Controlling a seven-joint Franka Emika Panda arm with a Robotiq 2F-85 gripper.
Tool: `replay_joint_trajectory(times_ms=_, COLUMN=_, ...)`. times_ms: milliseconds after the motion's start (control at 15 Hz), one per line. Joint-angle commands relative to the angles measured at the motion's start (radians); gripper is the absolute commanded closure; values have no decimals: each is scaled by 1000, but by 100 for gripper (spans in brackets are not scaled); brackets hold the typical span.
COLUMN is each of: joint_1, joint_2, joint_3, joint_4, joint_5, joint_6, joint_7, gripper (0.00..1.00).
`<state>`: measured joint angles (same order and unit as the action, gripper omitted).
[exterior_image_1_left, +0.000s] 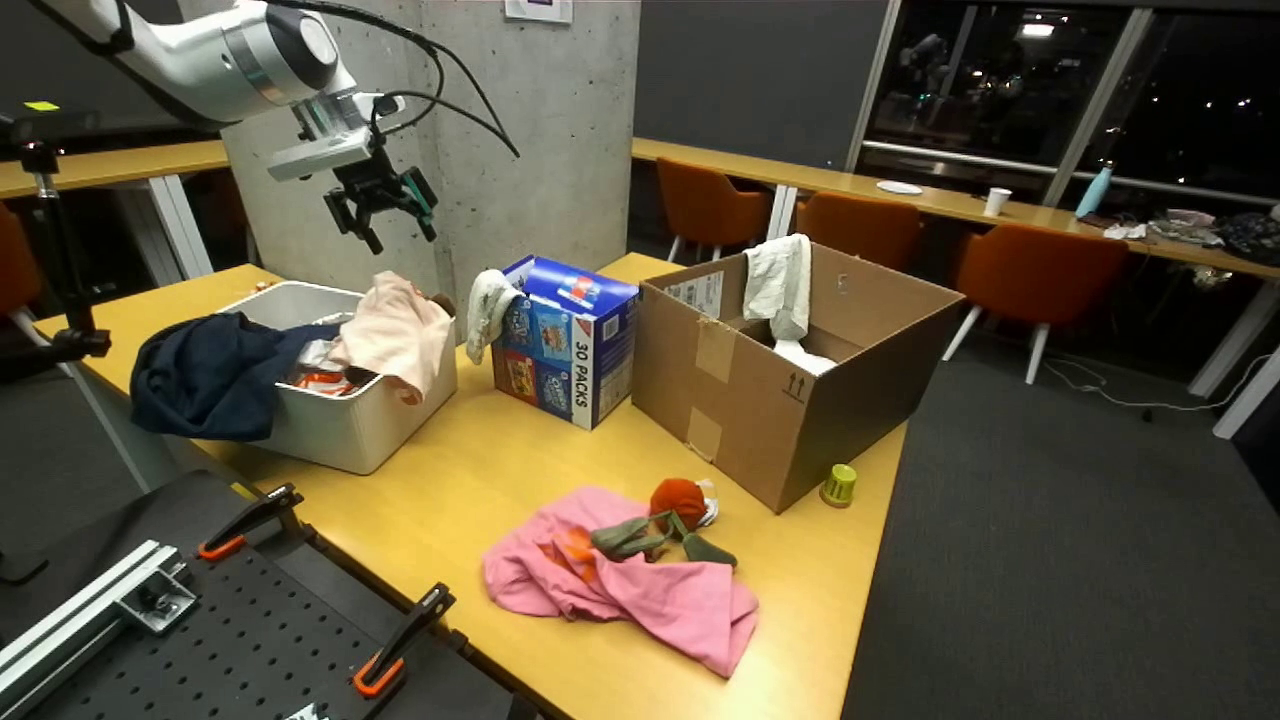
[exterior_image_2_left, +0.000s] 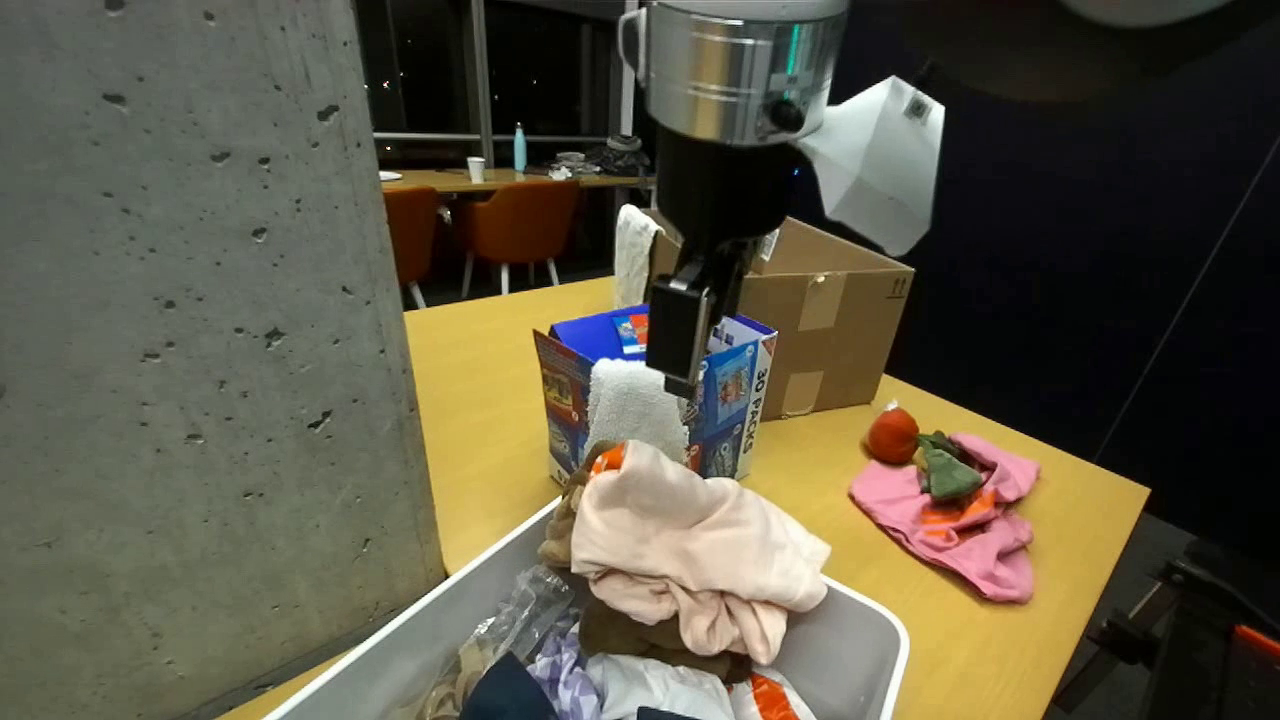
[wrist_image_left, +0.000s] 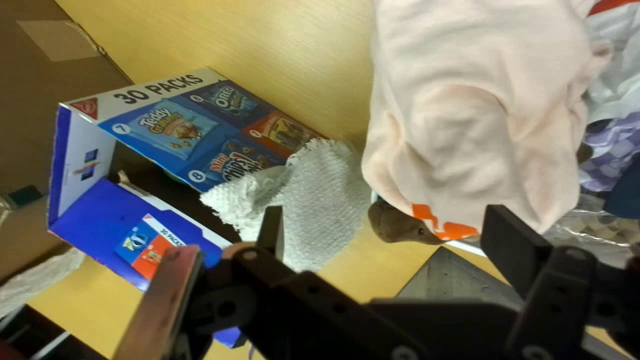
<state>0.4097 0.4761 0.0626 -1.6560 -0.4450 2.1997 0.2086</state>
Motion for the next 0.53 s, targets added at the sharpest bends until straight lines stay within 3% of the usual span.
replay_joint_trajectory(times_ms=0, joint_1=-51, joint_2=-78, joint_3=-28, joint_4=-140, joint_5=-27, joint_6=125, joint_7=79, gripper=0)
replay_joint_trajectory(times_ms=200, joint_1=-95, joint_2=-126, joint_3=-54, joint_4=-253, joint_5=-25, joint_6=248, joint_7=122, gripper=0)
replay_joint_trajectory(times_ms=467, joint_1=-125, joint_2=-98, joint_3=-99, joint_4=-304, joint_5=-52, joint_6=420, joint_7=145, gripper=0)
